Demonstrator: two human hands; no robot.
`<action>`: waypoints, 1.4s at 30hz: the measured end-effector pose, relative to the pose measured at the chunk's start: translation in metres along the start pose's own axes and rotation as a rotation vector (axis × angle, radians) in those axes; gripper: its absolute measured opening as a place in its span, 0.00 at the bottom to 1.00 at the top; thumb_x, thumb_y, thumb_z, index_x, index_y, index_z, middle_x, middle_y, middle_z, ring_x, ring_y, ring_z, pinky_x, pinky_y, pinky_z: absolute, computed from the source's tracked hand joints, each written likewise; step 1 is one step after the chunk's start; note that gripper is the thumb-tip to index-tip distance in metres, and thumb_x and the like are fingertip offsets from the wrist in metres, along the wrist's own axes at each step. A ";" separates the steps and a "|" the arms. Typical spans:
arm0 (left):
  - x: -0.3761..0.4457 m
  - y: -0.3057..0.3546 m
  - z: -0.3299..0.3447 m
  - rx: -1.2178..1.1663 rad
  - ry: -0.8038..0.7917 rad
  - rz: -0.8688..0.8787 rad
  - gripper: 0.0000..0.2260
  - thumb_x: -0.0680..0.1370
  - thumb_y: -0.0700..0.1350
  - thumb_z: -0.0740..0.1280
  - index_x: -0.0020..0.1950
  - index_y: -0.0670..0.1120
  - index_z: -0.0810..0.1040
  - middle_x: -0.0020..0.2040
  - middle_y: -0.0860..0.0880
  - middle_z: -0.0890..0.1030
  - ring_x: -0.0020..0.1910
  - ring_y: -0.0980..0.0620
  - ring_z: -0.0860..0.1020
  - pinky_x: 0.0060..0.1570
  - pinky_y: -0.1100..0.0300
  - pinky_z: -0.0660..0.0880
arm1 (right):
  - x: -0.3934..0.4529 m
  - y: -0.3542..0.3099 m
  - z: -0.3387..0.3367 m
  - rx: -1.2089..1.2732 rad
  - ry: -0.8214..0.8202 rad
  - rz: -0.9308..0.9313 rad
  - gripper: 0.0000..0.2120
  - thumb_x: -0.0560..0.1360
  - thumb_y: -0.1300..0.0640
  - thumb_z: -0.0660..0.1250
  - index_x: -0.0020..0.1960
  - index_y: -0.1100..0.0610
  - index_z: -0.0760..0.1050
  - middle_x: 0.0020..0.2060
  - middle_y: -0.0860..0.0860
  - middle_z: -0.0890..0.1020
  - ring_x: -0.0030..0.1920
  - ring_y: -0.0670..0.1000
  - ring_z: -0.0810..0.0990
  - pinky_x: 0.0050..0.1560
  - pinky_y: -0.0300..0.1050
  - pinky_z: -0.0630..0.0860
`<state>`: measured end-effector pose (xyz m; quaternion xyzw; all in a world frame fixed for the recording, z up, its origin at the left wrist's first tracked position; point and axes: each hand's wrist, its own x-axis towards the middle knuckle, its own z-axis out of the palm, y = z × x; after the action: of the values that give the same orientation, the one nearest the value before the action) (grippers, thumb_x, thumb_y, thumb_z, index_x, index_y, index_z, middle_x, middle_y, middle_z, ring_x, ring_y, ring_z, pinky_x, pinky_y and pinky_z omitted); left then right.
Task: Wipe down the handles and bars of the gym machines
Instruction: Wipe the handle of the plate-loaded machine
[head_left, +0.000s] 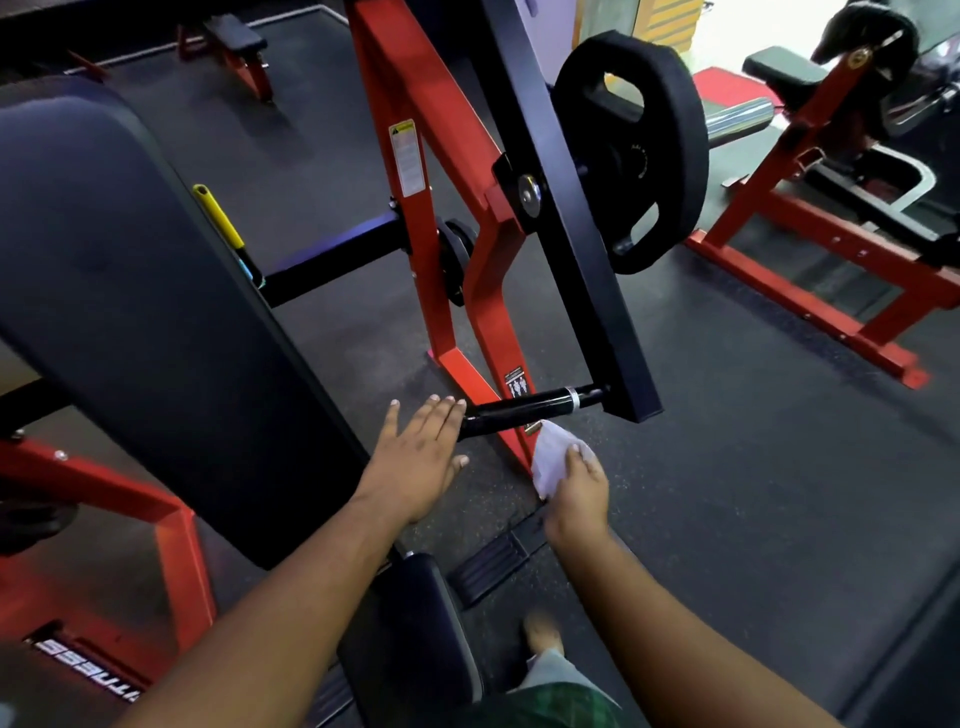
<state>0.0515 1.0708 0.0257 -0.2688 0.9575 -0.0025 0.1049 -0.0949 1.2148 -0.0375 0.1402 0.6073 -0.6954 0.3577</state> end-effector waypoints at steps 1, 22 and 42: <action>0.004 0.002 -0.002 0.010 -0.001 0.002 0.32 0.86 0.60 0.49 0.84 0.47 0.41 0.85 0.49 0.48 0.84 0.50 0.45 0.79 0.36 0.43 | 0.006 -0.001 0.000 0.042 -0.010 0.106 0.16 0.84 0.53 0.61 0.68 0.61 0.75 0.64 0.63 0.79 0.60 0.61 0.82 0.63 0.56 0.78; 0.046 0.025 -0.004 -0.059 -0.043 -0.085 0.25 0.87 0.56 0.52 0.83 0.49 0.54 0.81 0.51 0.60 0.83 0.49 0.49 0.80 0.36 0.48 | 0.044 -0.011 0.043 0.495 -0.210 0.333 0.40 0.72 0.27 0.64 0.69 0.58 0.74 0.60 0.58 0.83 0.56 0.59 0.85 0.54 0.54 0.82; 0.046 0.026 -0.004 -0.116 -0.050 -0.105 0.24 0.87 0.56 0.53 0.81 0.49 0.57 0.80 0.51 0.63 0.83 0.48 0.50 0.80 0.36 0.48 | 0.057 -0.018 0.068 0.432 -0.219 0.209 0.24 0.78 0.38 0.66 0.52 0.60 0.79 0.46 0.57 0.87 0.48 0.55 0.86 0.66 0.58 0.76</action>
<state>-0.0012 1.0692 0.0188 -0.3244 0.9376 0.0543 0.1125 -0.1307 1.1319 -0.0442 0.1991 0.3845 -0.7792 0.4531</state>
